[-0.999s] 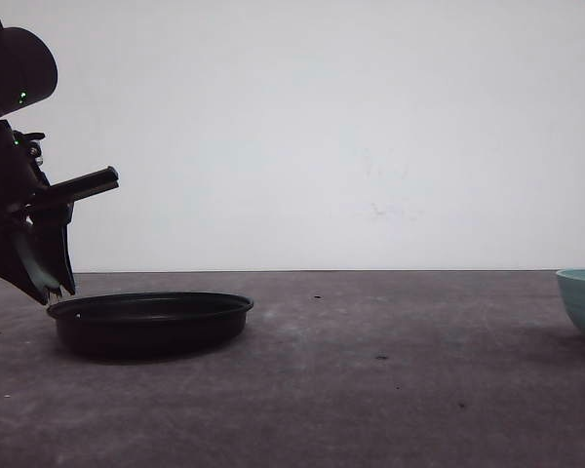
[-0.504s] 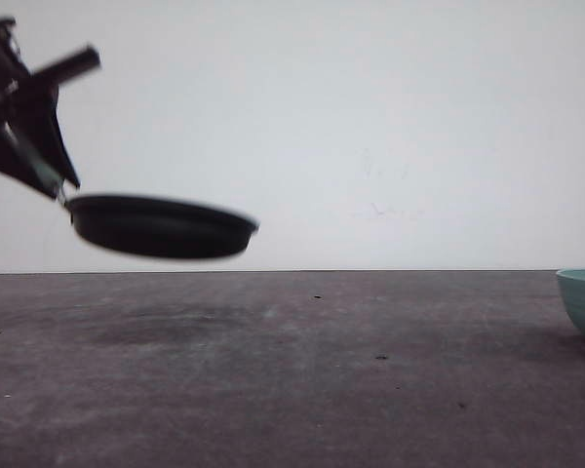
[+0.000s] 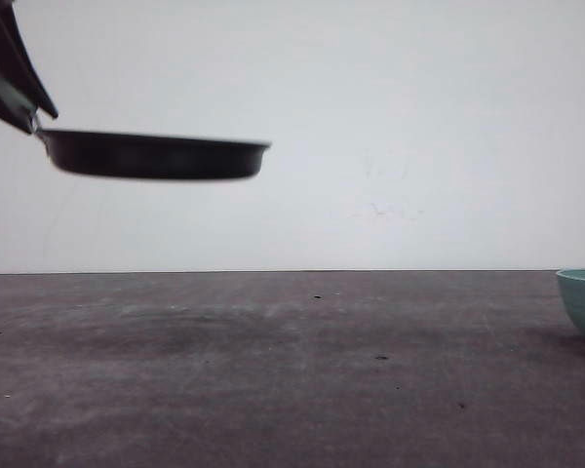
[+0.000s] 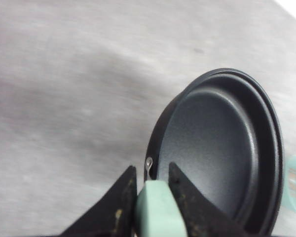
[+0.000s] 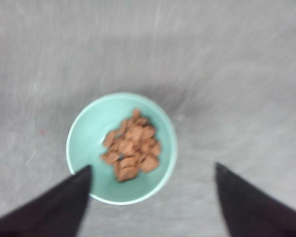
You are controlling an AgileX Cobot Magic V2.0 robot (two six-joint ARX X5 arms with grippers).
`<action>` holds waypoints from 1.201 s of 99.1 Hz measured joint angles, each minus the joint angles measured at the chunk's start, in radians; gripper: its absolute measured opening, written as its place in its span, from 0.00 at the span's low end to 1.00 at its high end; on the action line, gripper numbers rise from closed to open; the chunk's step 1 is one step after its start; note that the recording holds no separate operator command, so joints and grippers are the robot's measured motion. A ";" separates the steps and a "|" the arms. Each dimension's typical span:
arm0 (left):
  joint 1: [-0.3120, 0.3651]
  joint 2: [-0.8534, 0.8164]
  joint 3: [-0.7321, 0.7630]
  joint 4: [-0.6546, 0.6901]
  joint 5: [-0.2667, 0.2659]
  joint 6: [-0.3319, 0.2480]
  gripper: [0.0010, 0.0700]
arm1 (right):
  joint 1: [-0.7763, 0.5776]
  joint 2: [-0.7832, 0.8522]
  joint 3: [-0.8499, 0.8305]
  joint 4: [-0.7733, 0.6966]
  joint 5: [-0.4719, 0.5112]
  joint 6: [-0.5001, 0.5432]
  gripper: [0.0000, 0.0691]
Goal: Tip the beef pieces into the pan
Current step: 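Lift the black frying pan off the table with the left gripper, then grasp the rim of the pale green bowl with the right gripper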
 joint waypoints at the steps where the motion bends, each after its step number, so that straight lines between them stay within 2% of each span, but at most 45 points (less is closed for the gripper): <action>1: 0.000 -0.002 0.000 0.000 0.004 -0.001 0.07 | -0.001 0.010 -0.001 0.001 -0.008 0.000 0.62; 7: -0.001 -0.016 0.000 -0.005 0.015 -0.010 0.07 | -0.005 0.077 -0.006 0.002 -0.050 0.000 0.54; 14: -0.001 -0.031 0.000 -0.019 0.018 -0.015 0.07 | -0.005 0.143 -0.009 0.001 -0.070 0.001 0.51; 44: -0.001 -0.053 0.000 -0.038 0.019 -0.012 0.07 | -0.004 0.285 -0.009 -0.022 -0.064 -0.003 0.49; 78: -0.001 -0.053 0.000 -0.019 0.019 -0.010 0.07 | -0.019 0.305 -0.088 0.010 0.037 -0.020 0.49; 98: -0.001 -0.053 0.000 -0.006 0.016 -0.010 0.07 | -0.053 0.305 -0.188 0.100 0.006 -0.021 0.45; 119: -0.001 -0.053 0.000 0.011 0.013 -0.010 0.07 | -0.060 0.305 -0.200 0.158 -0.019 -0.013 0.39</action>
